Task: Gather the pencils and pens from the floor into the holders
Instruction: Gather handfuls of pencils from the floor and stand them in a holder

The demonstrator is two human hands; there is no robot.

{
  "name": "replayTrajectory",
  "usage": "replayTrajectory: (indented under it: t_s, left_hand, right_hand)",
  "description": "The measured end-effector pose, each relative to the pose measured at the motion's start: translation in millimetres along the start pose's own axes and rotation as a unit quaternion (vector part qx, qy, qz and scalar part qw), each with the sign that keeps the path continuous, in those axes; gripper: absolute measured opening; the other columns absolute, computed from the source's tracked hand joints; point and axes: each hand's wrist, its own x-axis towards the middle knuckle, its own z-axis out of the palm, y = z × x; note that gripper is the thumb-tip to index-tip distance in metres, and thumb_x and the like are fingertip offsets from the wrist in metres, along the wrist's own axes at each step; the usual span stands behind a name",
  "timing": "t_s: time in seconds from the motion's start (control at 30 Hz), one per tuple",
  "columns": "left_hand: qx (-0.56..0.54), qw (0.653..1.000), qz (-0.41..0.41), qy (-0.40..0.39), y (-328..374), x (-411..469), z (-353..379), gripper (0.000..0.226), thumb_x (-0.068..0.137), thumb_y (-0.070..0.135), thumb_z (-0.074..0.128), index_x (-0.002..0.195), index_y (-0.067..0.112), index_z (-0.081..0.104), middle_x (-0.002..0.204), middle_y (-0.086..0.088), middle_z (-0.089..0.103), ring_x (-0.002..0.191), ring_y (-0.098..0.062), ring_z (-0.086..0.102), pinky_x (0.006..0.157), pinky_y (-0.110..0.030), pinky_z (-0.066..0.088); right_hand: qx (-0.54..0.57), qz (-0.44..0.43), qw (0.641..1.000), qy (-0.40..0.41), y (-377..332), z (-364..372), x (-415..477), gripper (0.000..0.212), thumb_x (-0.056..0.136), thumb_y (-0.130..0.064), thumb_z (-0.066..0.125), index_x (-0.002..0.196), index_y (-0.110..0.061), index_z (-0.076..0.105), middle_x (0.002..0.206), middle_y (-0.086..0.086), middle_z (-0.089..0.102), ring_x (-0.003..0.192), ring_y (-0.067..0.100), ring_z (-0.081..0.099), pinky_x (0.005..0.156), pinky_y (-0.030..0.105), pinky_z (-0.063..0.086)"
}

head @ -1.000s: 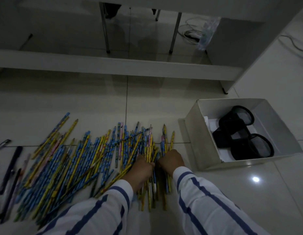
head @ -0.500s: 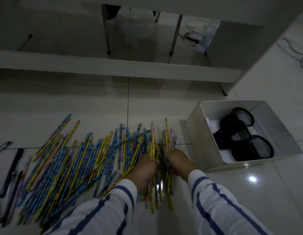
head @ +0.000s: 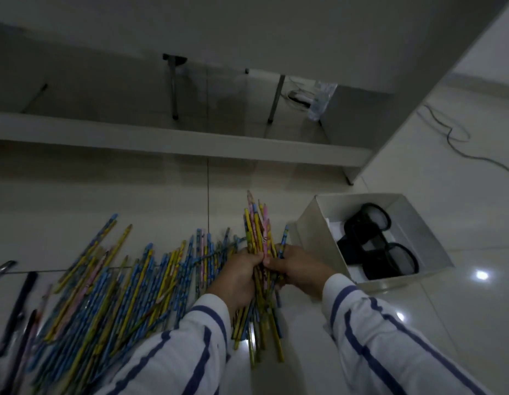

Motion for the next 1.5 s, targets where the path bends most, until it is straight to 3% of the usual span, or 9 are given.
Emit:
replayTrajectory:
  t_s: [0.1,0.2,0.33,0.57,0.83,1.07,1.17,1.3,1.5]
  left_hand:
    - [-0.023,1.0,0.01,-0.01,25,-12,13,0.027,0.101,0.015,0.039,0.123,0.007,0.052,0.118,-0.023,0.06,0.096,-0.04,0.061,0.067,-0.047,0.054]
    - [-0.046,0.998,0.034,-0.014,39,-24,31,0.026,0.101,0.015,0.039,0.122,0.011,0.052,0.122,-0.024,0.057,0.102,-0.043,0.06,0.071,-0.05,0.054]
    - [-0.053,0.996,0.077,-0.007,37,-34,68,0.022,0.101,0.011,0.037,0.114,0.014,0.054,0.114,-0.022,0.059,0.091,-0.038,0.06,0.071,-0.049,0.053]
    - [-0.005,0.987,0.16,0.03,29,-31,135,0.02,0.101,0.011,0.037,0.102,0.022,0.054,0.105,-0.016,0.061,0.088,-0.032,0.062,0.065,-0.042,0.053]
    - [0.05,0.97,0.237,0.019,37,23,245,0.043,0.087,-0.009,0.025,0.119,0.007,0.049,0.095,-0.016,0.058,0.079,-0.029,0.057,0.062,-0.037,0.049]
    - [0.219,0.937,0.272,0.013,17,111,328,0.052,0.089,-0.018,0.024,0.122,0.018,0.04,0.09,-0.007,0.057,0.07,-0.019,0.055,0.049,-0.023,0.052]
    - [0.273,0.923,0.272,0.012,0,151,342,0.056,0.091,-0.015,0.029,0.137,0.017,0.036,0.093,-0.002,0.06,0.077,-0.015,0.06,0.066,-0.028,0.056]
    - [0.317,0.91,0.268,0.023,-12,187,339,0.064,0.091,-0.011,0.036,0.145,0.022,0.028,0.128,-0.011,0.056,0.11,-0.026,0.058,0.095,-0.048,0.051]
    - [0.354,0.896,0.266,0.037,-19,214,335,0.063,0.092,-0.008,0.04,0.143,0.026,0.027,0.121,-0.004,0.055,0.105,-0.02,0.055,0.086,-0.035,0.05]
  right_hand:
    - [-0.159,-0.021,0.987,0.01,-46,-6,-8,0.018,0.092,-0.022,0.06,0.106,-0.012,0.061,0.082,0.003,0.067,0.062,0.016,0.065,0.055,0.025,0.057]
    - [-0.363,-0.057,0.93,0.009,-81,-10,-20,0.033,0.095,-0.038,0.049,0.117,-0.015,0.06,0.101,0.01,0.066,0.081,0.025,0.066,0.075,0.032,0.056]
    - [-0.429,-0.045,0.902,0.016,-91,-30,-37,0.034,0.096,-0.022,0.044,0.12,-0.001,0.055,0.115,0.022,0.062,0.099,0.036,0.062,0.089,0.043,0.052]
    - [-0.316,-0.074,0.946,-0.016,-90,-92,-61,0.028,0.095,-0.012,0.046,0.118,0.0,0.057,0.108,0.023,0.067,0.096,0.035,0.068,0.085,0.039,0.057]
    - [-0.333,-0.156,0.929,0.046,-93,-215,-58,0.023,0.095,-0.028,0.053,0.106,-0.01,0.062,0.096,0.012,0.07,0.08,0.021,0.068,0.075,0.027,0.056]
    - [-0.312,-0.132,0.929,0.146,-54,-318,-36,0.028,0.094,-0.023,0.053,0.115,-0.005,0.058,0.113,0.019,0.065,0.103,0.032,0.061,0.081,0.027,0.042]
    - [-0.288,-0.113,0.936,0.165,-27,-347,-17,0.032,0.094,-0.024,0.054,0.118,-0.003,0.055,0.116,0.019,0.063,0.107,0.031,0.06,0.08,0.026,0.04]
    - [-0.255,-0.111,0.944,0.176,-3,-360,6,0.034,0.093,-0.023,0.054,0.123,-0.006,0.055,0.121,0.017,0.061,0.111,0.029,0.058,0.085,0.026,0.041]
    - [-0.229,-0.091,0.953,0.178,20,-366,35,0.035,0.093,-0.027,0.054,0.122,-0.008,0.054,0.12,0.015,0.06,0.112,0.031,0.057,0.098,0.039,0.045]
